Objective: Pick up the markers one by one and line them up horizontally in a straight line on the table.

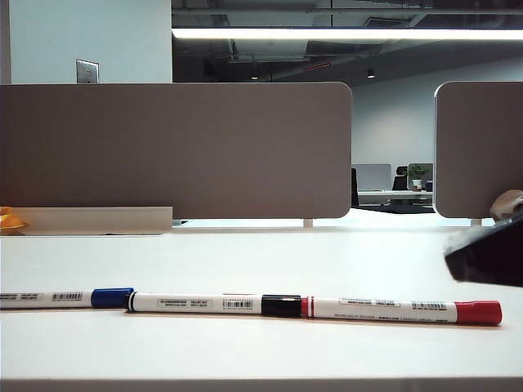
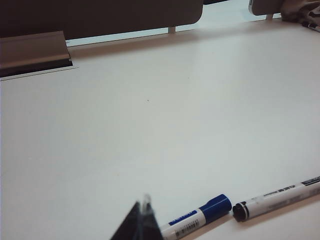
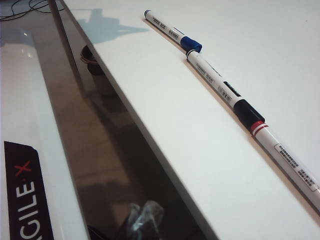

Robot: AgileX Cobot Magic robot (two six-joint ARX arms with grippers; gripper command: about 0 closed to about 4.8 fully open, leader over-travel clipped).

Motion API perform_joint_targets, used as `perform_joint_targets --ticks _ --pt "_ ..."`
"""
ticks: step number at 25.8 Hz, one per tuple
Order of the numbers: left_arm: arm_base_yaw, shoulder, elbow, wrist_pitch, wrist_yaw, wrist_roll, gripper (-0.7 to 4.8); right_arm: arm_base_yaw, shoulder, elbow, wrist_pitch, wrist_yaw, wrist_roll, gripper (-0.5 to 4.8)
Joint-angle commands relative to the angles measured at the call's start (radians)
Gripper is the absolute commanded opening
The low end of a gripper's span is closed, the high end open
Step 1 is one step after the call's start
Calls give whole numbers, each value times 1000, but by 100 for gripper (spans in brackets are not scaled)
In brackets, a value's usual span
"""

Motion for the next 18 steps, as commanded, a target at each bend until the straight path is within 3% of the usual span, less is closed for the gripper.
perform_joint_targets --ticks 1,10,18 --pt "0 0 2 13 -1 3 -5 1 0 -6 6 -3 2 -1" --pt "0 0 2 13 -1 3 -5 -11 -20 -7 6 -3 2 -1" --pt "2 -35 1 6 -1 3 -5 -165 -117 -6 7 -6 2 -1"
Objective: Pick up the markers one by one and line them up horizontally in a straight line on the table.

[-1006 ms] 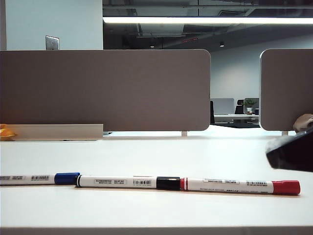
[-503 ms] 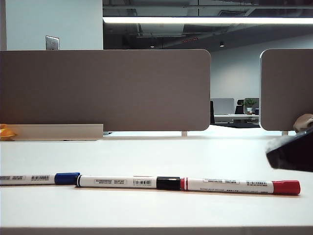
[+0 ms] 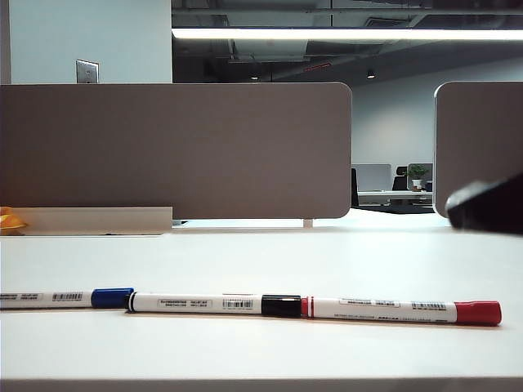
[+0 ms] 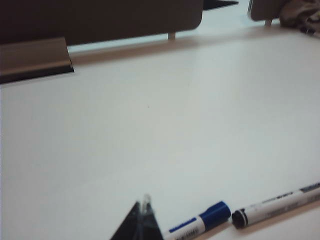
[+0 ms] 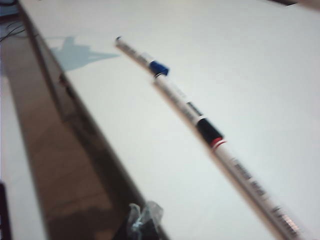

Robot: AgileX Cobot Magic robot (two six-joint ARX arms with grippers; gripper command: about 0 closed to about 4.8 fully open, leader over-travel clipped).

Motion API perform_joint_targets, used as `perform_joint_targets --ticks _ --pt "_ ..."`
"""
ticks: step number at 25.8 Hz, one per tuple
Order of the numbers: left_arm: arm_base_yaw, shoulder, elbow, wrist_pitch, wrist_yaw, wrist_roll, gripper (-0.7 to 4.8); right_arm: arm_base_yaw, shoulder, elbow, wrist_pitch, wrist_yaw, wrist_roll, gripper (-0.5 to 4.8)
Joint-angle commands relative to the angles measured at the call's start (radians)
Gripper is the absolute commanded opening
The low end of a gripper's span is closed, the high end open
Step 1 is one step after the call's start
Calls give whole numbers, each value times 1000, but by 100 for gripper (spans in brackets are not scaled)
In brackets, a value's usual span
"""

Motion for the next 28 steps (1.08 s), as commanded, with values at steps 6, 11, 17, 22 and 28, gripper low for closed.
perform_joint_targets --ticks 6,11,17,22,28 --pt "4 4 2 8 -1 3 -5 -364 -64 -5 8 -2 2 -1" --pt "63 4 2 8 4 3 -5 -668 -67 -5 6 -2 2 -1" --pt "201 4 2 6 -1 3 -5 -871 -85 -5 7 1 3 -1" --pt "206 4 2 5 1 3 -5 -876 -85 -5 5 1 2 -1" --pt "207 4 2 5 0 3 -5 -876 -85 -5 5 1 3 -1"
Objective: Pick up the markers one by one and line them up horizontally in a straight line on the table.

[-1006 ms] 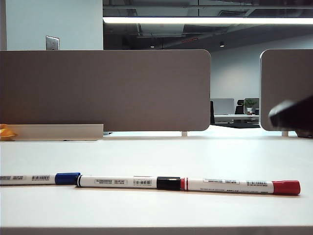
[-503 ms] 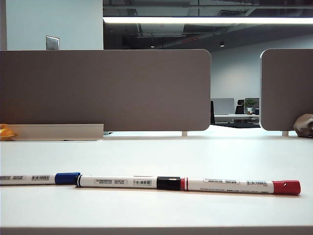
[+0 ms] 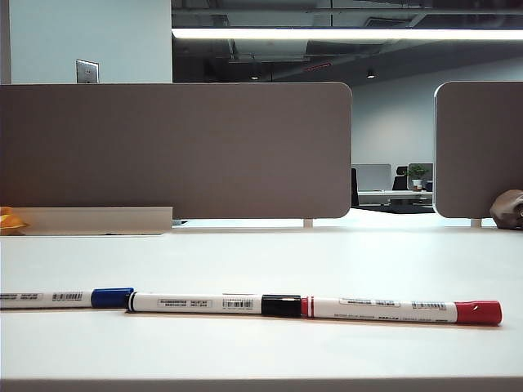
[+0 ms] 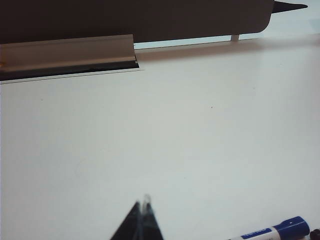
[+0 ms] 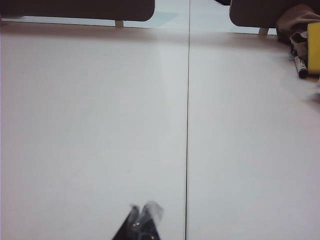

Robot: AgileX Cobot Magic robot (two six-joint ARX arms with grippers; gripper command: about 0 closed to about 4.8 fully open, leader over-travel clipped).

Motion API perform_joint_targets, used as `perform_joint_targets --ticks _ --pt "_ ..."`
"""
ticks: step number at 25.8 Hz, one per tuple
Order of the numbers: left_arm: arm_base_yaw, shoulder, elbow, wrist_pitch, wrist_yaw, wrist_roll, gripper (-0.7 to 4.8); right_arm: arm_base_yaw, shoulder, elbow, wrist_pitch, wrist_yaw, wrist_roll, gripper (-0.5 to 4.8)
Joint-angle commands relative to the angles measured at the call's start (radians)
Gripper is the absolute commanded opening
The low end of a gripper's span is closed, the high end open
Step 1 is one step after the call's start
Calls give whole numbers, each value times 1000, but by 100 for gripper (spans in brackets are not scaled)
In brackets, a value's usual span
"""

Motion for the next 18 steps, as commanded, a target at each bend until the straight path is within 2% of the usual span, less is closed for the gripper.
perform_joint_targets --ticks 1,18 --pt "0 0 2 6 1 3 -5 -1 1 -5 5 0 3 -1" --pt "0 0 2 -43 1 -1 -5 -1 1 -5 2 0 3 -1"
